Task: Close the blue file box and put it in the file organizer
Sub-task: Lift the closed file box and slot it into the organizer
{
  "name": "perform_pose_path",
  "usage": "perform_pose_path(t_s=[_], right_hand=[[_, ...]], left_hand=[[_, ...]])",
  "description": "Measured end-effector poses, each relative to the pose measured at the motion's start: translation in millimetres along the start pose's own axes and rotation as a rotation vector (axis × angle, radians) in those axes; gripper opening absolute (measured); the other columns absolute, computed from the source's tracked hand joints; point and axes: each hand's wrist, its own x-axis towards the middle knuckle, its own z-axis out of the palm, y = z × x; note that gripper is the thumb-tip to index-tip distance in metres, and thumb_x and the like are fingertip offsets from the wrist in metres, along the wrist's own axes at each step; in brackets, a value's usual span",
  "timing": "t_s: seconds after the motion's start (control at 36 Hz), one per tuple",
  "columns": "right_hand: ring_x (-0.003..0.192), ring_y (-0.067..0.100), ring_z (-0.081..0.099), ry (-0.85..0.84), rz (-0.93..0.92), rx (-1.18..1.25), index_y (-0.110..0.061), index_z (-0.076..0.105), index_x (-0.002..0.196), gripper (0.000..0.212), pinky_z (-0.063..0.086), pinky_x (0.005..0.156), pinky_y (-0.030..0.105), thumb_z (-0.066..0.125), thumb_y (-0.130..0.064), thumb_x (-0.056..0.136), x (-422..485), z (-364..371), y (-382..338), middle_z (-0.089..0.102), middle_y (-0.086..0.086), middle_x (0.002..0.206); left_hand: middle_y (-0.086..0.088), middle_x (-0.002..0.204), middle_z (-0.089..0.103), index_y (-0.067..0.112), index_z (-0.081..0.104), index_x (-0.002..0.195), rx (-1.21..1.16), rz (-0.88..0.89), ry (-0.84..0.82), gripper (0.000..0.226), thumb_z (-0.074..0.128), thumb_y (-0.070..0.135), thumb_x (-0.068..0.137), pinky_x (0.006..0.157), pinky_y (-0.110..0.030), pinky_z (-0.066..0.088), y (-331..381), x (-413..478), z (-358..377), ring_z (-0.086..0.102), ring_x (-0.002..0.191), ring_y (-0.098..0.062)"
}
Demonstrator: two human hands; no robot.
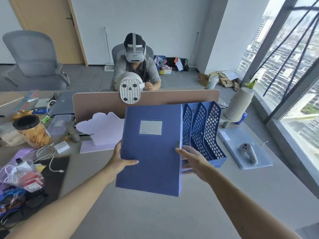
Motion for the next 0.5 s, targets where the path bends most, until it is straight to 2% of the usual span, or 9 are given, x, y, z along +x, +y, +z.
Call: perform_pose_path(t_s=[0.08,0.17,0.28,0.36,0.42,0.44,0.5], right_hand=[[0.074,0.022,0.066,0.098,-0.053,-0.046,-0.013,0.059,0.118,0.044,0.061,0.078,0.038,0.074,-0.035,0.082,-14.2,-19.9,-16.6,0.069,0.013,0.111],[0.065,0.014,0.064,0.129,-0.092,-0.142,-0.012,0.054,0.118,0.041,0.059,0.061,0.031,0.075,-0.022,0.084,-32.8,-38.1,-30.9,0.063,0.005,0.105],[0.063,0.016,0.057,0.200,-0.126,-0.203,-0.010,0.058,0.113,0.040,0.061,0.063,0.034,0.078,-0.019,0.080,-53.9,-61.4,-42.4,0.055,0.005,0.088],[0.081,0.025,0.065,0.307,-0.140,-0.198,-0.016,0.059,0.112,0.055,0.061,0.068,0.046,0.084,-0.029,0.065,-67.2,-71.4,-50.6,0.063,0.008,0.100],[0.095,0.030,0.065,0.387,-0.146,-0.252,-0.020,0.056,0.112,0.056,0.060,0.066,0.043,0.084,-0.032,0.065,-74.5,-72.5,-54.6,0.062,0.011,0.114],[0.094,0.030,0.063,0.428,-0.151,-0.288,-0.021,0.055,0.113,0.055,0.060,0.067,0.043,0.084,-0.032,0.068,-77.5,-72.3,-56.2,0.061,0.010,0.115],[0.094,0.031,0.064,0.502,-0.162,-0.360,-0.024,0.055,0.113,0.061,0.060,0.073,0.048,0.082,-0.044,0.062,-82.5,-73.3,-58.3,0.062,0.006,0.110]], left_hand=[[0.008,0.148,0.040,0.043,0.017,0.149,0.007,-0.001,-0.101,0.115,0.091,0.012,0.066,0.085,-0.035,0.049,14.9,2.3,13.6,0.048,0.125,-0.020],[0.007,0.151,0.039,0.042,0.018,0.149,0.039,0.017,-0.190,0.124,0.094,0.017,0.054,0.103,-0.048,0.046,30.1,7.0,33.0,0.046,0.131,-0.023],[-0.001,0.151,0.041,0.041,0.021,0.146,0.046,0.025,-0.291,0.126,0.096,0.021,0.046,0.105,-0.054,0.045,50.9,15.2,62.5,0.050,0.131,-0.028],[-0.002,0.153,0.040,0.036,0.018,0.152,0.036,0.032,-0.314,0.107,0.086,0.013,0.073,0.105,-0.050,0.046,64.1,16.8,87.1,0.048,0.133,-0.029],[0.001,0.155,0.038,0.031,0.014,0.155,0.037,0.064,-0.293,0.098,0.078,0.016,0.082,0.097,-0.041,0.048,72.5,15.6,105.5,0.046,0.136,-0.027],[0.005,0.152,0.040,0.029,0.015,0.155,0.044,0.096,-0.274,0.093,0.076,0.020,0.085,0.090,-0.036,0.047,78.1,13.4,115.1,0.046,0.134,-0.023],[0.018,0.131,0.047,0.031,0.025,0.148,0.056,0.162,-0.226,0.073,0.070,0.024,0.090,0.077,-0.026,0.044,90.9,7.2,131.6,0.053,0.116,-0.012]])
